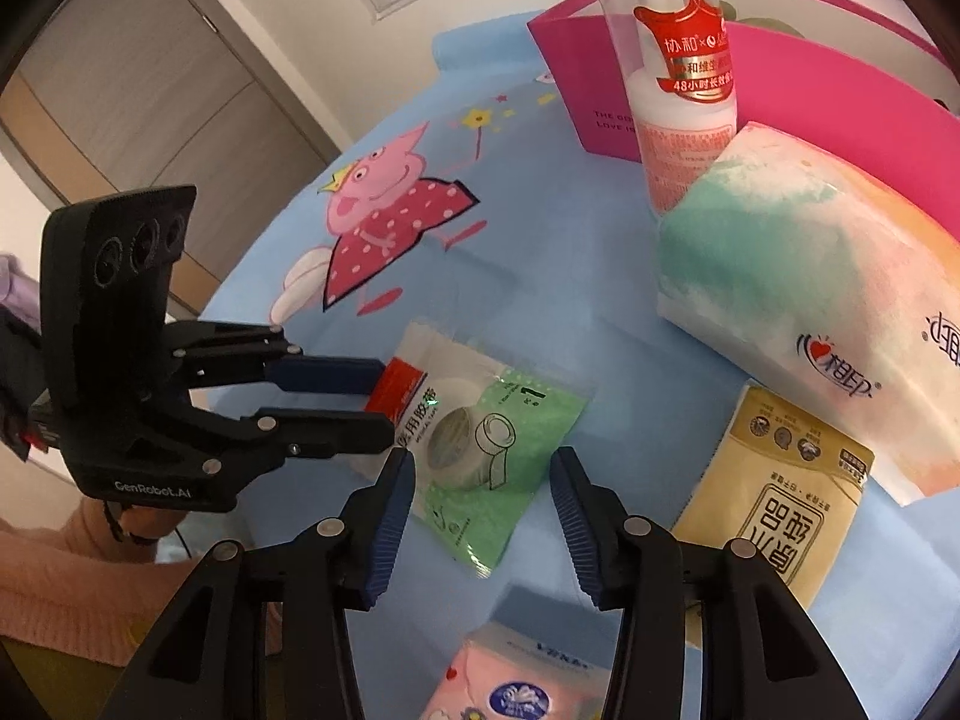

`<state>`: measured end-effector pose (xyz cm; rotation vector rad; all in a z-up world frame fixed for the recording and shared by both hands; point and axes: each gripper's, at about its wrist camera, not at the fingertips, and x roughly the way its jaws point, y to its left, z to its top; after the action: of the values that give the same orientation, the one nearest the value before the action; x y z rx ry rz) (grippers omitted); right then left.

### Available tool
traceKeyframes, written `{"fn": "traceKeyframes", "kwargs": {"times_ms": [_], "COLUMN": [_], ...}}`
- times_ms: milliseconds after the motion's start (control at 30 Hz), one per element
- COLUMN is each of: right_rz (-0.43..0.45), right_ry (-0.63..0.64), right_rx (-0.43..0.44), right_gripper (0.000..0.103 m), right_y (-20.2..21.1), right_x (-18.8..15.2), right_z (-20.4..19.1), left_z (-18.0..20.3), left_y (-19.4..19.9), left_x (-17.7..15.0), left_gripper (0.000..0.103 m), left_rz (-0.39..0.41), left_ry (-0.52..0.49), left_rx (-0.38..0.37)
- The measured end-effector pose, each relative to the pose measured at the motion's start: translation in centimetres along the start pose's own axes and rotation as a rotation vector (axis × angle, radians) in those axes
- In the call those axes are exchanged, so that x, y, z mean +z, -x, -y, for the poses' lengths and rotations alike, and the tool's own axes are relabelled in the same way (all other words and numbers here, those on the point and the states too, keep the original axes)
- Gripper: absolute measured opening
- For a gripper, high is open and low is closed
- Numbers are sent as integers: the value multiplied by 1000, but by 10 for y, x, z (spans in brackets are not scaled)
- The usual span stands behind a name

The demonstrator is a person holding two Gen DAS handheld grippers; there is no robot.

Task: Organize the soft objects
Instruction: 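Move the right gripper to the white-and-green tape package and grasp it, then carry the tape package into the pink box and open the right gripper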

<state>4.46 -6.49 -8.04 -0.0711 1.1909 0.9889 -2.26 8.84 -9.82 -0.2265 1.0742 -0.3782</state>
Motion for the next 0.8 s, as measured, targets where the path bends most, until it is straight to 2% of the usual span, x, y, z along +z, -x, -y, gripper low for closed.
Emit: {"fn": "traceKeyframes", "kwargs": {"times_ms": [100,167,200,267,400,467,700,800], "right_rz": [30,49,53,59,87,113,160,180], "right_ry": [-15,-30,-37,-51,-24,-4,42,63], "right_rx": [36,42,42,44,53,44,41,34], "right_gripper": [46,38,29,24,18,17,15,15], "right_y": [1,2,2,3,6,9,19,21], "right_x": [1,1,2,1,-1,-1,-3,-5], "right_z": [0,3,5,10,8,5,0,-2], "left_z": [1,0,-3,-4,-4,-3,-4,-7], "left_y": [0,1,2,2,2,2,0,0], "left_x": [-1,-2,-3,-3,-3,-3,-1,-1], "left_gripper": [38,38,38,38,38,42,42,47], "left_rz": [4,7,8,13,19,17,18,16], "left_ry": [3,16,24,32,33,36,45,59], "left_rx": [1,-11,-18,-30,-29,-36,-57,-80]}}
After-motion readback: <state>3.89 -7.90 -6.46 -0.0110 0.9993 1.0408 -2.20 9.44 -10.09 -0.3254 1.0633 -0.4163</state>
